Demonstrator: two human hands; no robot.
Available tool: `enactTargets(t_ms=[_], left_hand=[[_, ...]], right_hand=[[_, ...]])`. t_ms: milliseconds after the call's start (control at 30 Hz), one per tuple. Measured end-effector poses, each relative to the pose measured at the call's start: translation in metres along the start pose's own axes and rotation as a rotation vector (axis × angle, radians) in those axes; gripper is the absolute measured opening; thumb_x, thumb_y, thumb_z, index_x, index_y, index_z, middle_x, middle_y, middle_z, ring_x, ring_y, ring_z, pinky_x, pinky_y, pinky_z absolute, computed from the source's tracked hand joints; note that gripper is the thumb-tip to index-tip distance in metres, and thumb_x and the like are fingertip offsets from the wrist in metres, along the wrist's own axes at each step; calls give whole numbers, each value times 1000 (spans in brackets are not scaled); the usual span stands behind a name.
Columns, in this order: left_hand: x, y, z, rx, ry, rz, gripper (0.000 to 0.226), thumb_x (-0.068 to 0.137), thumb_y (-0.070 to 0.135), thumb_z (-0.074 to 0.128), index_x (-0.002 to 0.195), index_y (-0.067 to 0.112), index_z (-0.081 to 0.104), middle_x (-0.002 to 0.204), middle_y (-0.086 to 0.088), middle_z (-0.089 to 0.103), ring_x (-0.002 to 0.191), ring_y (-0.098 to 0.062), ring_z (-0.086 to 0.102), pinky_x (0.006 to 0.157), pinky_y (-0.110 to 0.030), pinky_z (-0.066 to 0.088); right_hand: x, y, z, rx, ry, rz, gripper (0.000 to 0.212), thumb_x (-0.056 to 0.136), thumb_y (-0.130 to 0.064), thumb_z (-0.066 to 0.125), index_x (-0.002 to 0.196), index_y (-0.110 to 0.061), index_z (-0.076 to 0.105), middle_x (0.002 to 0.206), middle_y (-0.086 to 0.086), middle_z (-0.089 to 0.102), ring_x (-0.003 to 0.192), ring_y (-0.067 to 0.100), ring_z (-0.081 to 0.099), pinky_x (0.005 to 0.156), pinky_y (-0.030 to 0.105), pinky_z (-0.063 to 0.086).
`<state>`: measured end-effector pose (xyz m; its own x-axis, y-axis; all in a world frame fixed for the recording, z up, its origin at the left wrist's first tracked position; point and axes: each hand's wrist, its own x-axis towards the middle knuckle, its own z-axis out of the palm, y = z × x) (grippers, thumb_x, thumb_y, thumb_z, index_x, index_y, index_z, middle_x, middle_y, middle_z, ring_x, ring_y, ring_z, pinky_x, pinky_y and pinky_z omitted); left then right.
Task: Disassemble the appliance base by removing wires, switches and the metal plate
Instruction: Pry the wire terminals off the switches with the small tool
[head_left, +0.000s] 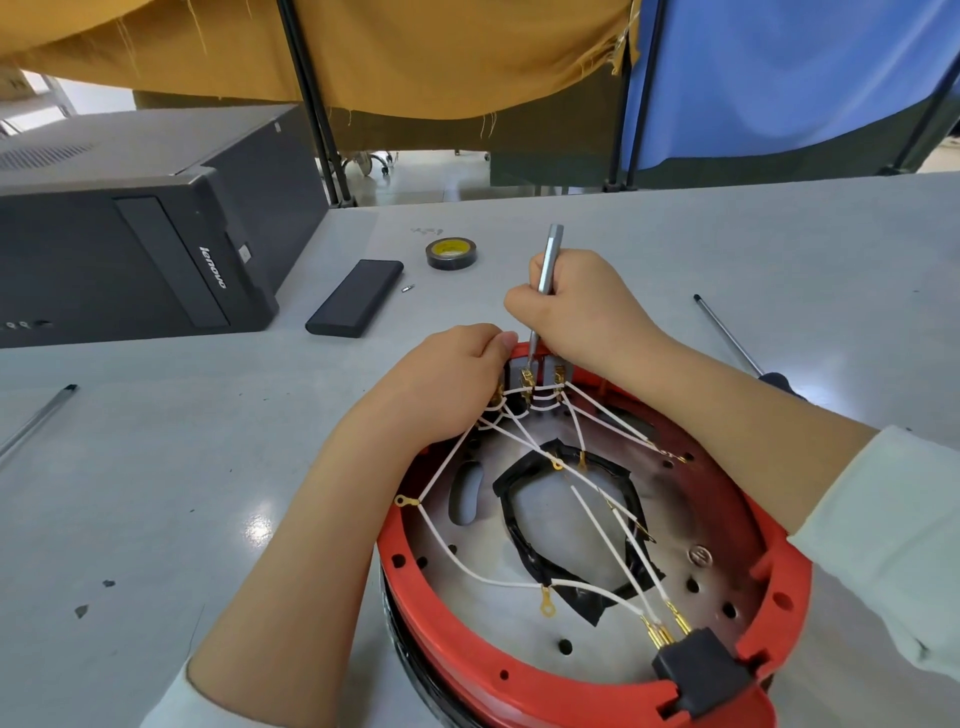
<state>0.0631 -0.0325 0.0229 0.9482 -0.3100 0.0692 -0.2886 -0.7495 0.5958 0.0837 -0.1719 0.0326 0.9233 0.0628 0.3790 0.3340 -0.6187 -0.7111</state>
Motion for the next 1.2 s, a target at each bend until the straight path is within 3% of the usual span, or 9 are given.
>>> enactTargets(t_ms=[133,267,367,500,667,900,1033,1100,1200], left_hand=[[1,-1,1,3,1,-6,40,101,38,28,89,13,56,75,1,55,70,-10,50,61,-23,36],[1,-1,2,15,-2,-12,40,101,38,27,92,14,58,76,0,56,70,-10,50,61,-23,37],[1,-1,1,2,-18,-18,38,101,37,28,76,20,51,73,1,54,68,-11,49,60,-27,36],[-1,1,0,3,-24,-17,37,101,37,29,82,18,54,74,4,54,73,-13,50,62,-28,35],[-4,5,-2,-12,-18,-38,38,101,38,30,71,20,46,71,3,51,75,-18,50,68,-31,35],[-14,8,5,50,48,-68,38,101,39,28,72,21,43,74,1,51,83,-25,53,70,-33,37],[-15,8,0,68,-16,-80,36,101,38,28,74,20,44,80,0,52,84,-22,50,72,-31,34],[-8,11,-9,96,-103,-94,36,100,42,28,86,17,51,87,2,52,86,-18,48,74,-30,32],[4,16,-12,98,-120,-56,47,98,48,27,98,13,59,86,4,57,81,-13,52,68,-29,32]], right_hand=[[9,-3,1,-71,-94,87,38,80,-15,54,52,-15,29,52,0,28,47,15,29,49,27,27],[9,-4,6,-153,-55,135,36,79,-17,53,53,-16,28,52,-1,28,48,17,28,49,29,24],[5,-2,2,-5,-16,120,37,80,-14,53,53,-16,28,50,-1,29,46,16,31,49,28,27],[3,-1,-10,317,65,190,38,84,-8,52,53,-16,33,42,-1,34,34,10,35,40,22,30],[-8,0,-25,346,99,189,33,86,-14,54,57,-14,40,39,-2,41,30,7,37,34,14,31],[-21,11,-22,217,206,72,45,92,-32,55,53,-16,38,35,-8,42,38,8,44,51,27,38],[-26,10,-19,113,182,-41,41,91,-34,57,57,-19,39,42,-6,44,42,5,47,50,23,37],[-28,11,-18,82,212,-89,40,89,-31,60,56,-21,39,45,-8,43,45,2,47,48,14,34],[-31,11,-18,58,230,-159,41,88,-28,61,56,-21,37,46,-8,38,45,3,43,47,12,33]])
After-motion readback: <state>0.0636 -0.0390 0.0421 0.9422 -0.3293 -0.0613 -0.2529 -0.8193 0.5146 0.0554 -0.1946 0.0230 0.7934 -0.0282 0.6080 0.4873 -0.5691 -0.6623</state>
